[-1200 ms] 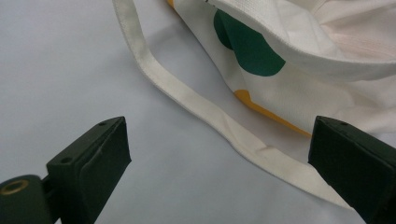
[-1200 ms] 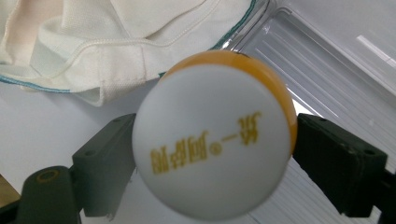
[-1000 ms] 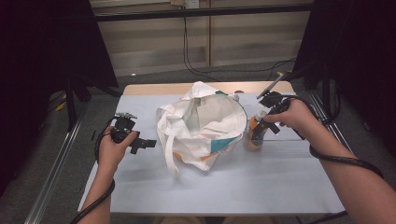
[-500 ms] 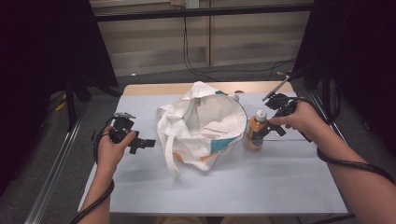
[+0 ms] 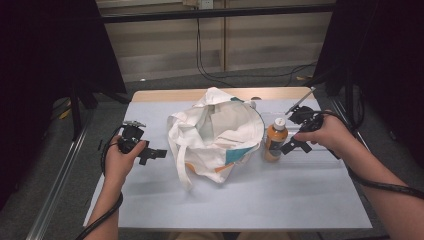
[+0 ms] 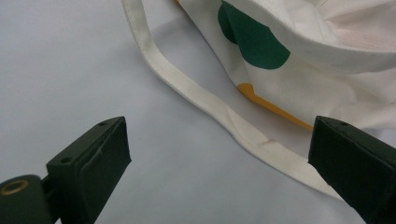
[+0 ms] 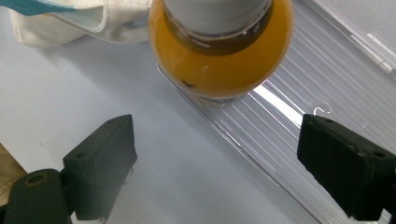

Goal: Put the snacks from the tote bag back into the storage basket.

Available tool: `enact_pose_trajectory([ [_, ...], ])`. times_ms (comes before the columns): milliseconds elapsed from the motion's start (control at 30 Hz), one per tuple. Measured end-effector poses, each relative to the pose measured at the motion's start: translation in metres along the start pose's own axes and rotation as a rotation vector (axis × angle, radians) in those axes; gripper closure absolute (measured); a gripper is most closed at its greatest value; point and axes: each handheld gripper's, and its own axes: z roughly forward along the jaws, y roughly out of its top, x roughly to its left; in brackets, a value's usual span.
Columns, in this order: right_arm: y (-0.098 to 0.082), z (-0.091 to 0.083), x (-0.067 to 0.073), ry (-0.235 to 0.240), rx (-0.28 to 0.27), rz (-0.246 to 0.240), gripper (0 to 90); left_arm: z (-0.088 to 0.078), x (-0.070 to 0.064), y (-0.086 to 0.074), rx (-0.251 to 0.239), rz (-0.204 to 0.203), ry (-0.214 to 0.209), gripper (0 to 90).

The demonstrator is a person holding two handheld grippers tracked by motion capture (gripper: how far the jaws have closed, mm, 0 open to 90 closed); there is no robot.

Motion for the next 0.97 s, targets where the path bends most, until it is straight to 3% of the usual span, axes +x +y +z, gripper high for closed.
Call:
enact_pose_trajectory([
  [200,-0.008,0.002,0.005,0.009,-0.004,-0.016,11.1,0.000,0.000,-0.002,-0.010,-0.021,0.000,5.2],
  [300,-0.012,0.004,0.008,0.009,0.012,-0.025,11.1,0.000,0.000,-0.001,-0.004,-0.008,0.001,5.2],
  [333,-0.013,0.005,0.009,0.010,0.014,-0.032,11.0,0.000,-0.001,-0.001,-0.014,-0.022,0.000,5.2],
  [433,-0.015,0.006,0.013,0.013,0.020,-0.039,10.9,0.000,0.000,-0.001,-0.005,-0.010,-0.001,5.2],
  [567,-0.019,0.009,0.017,0.025,0.031,-0.051,10.8,0.000,0.000,-0.001,-0.011,-0.023,0.002,5.3],
  [967,-0.028,0.011,0.019,0.015,0.030,-0.079,10.2,-0.001,0.002,0.000,-0.013,-0.016,0.005,5.2],
])
